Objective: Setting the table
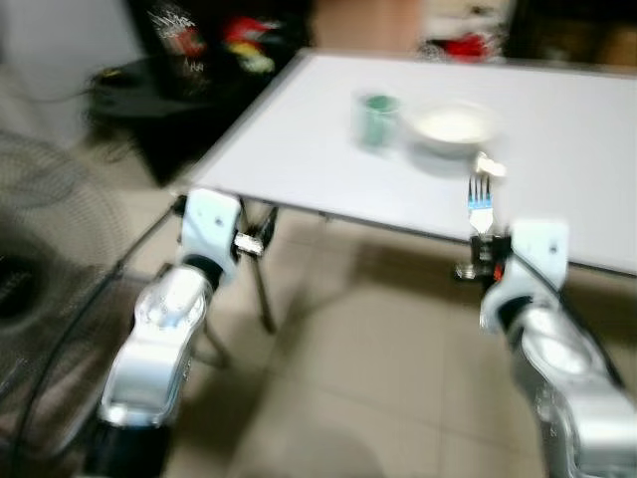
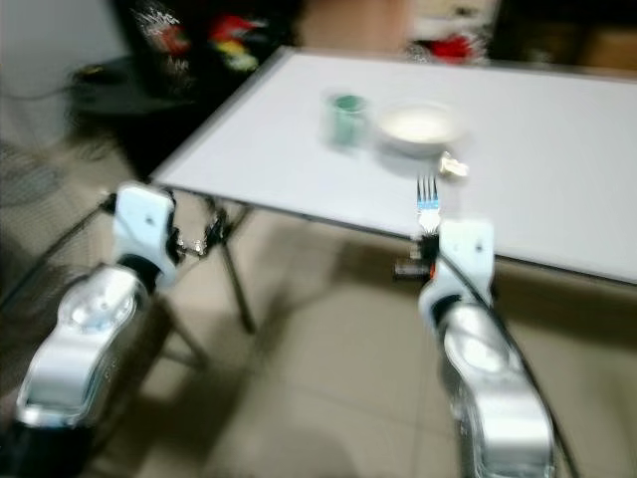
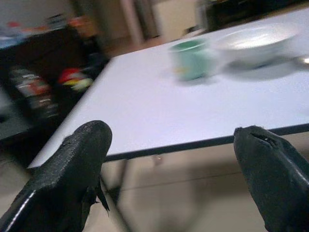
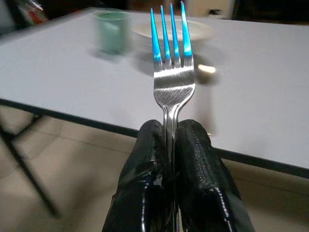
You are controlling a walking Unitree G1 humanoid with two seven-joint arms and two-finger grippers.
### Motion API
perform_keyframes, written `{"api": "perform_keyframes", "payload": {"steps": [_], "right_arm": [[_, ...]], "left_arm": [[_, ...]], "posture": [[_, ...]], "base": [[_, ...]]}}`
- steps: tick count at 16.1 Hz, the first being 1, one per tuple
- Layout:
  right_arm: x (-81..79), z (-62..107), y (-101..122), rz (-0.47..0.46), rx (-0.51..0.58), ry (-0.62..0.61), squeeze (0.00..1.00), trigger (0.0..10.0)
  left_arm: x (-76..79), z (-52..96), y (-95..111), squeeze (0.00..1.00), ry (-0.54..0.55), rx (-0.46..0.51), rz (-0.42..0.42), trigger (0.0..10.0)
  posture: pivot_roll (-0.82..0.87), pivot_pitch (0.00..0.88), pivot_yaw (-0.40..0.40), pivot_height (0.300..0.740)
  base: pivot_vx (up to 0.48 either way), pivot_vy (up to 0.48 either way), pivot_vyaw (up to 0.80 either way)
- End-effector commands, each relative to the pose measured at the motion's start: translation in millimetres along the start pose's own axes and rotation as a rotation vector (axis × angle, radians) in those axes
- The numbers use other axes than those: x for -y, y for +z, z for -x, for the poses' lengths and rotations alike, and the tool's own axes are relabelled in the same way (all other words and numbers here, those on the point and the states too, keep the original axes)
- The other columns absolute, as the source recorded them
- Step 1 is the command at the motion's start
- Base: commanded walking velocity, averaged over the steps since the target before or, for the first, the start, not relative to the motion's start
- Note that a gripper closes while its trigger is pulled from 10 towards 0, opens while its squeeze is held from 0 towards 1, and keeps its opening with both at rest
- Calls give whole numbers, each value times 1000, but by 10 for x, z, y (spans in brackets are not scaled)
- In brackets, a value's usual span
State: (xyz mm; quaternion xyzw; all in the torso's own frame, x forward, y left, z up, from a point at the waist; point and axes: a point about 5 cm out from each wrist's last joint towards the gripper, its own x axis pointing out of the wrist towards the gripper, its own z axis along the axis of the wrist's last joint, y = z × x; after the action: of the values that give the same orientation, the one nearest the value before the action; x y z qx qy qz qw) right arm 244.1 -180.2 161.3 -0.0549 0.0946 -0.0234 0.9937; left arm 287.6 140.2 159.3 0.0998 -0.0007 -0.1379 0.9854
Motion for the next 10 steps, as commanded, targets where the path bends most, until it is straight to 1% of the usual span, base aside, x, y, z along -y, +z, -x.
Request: {"api": "perform_keyframes", "payload": {"steps": [1,3,4,5,7,8,9,10], "right_arm": [[-129,-29,56,-2,15,73,0,10000],[-213,-51,103,8,39,135,0,10000],[-209,-66,74,15,35,133,0,10000],[-210,-81,57,23,32,132,0,10000],[-222,-118,95,20,45,140,0,10000],[-231,-152,75,14,39,139,0,10000],[-271,-177,93,-14,36,143,0,10000],[-287,-180,110,-16,42,148,0,10000]], "left_arm": [[-131,50,-10,0,43,-6,-23,10000],[-153,95,-22,0,50,-2,-1,10000],[-131,109,-34,0,48,-4,3,10000],[-114,116,-26,0,40,-1,8,10000],[-121,116,21,0,29,12,8,10000],[-145,110,-1,0,29,2,-8,10000],[-201,129,5,0,36,2,-11,10000],[-219,141,5,0,40,2,-11,10000]], "posture": [[32,0,62,740],[43,0,61,740],[48,0,60,740],[51,0,61,740],[65,0,63,740],[67,0,46,740],[59,0,54,740],[59,0,54,740]], "base": [[0,0,0],[0,0,0],[247,0,0],[281,0,0],[332,0,0],[352,0,0],[349,0,0],[349,0,0]]}}
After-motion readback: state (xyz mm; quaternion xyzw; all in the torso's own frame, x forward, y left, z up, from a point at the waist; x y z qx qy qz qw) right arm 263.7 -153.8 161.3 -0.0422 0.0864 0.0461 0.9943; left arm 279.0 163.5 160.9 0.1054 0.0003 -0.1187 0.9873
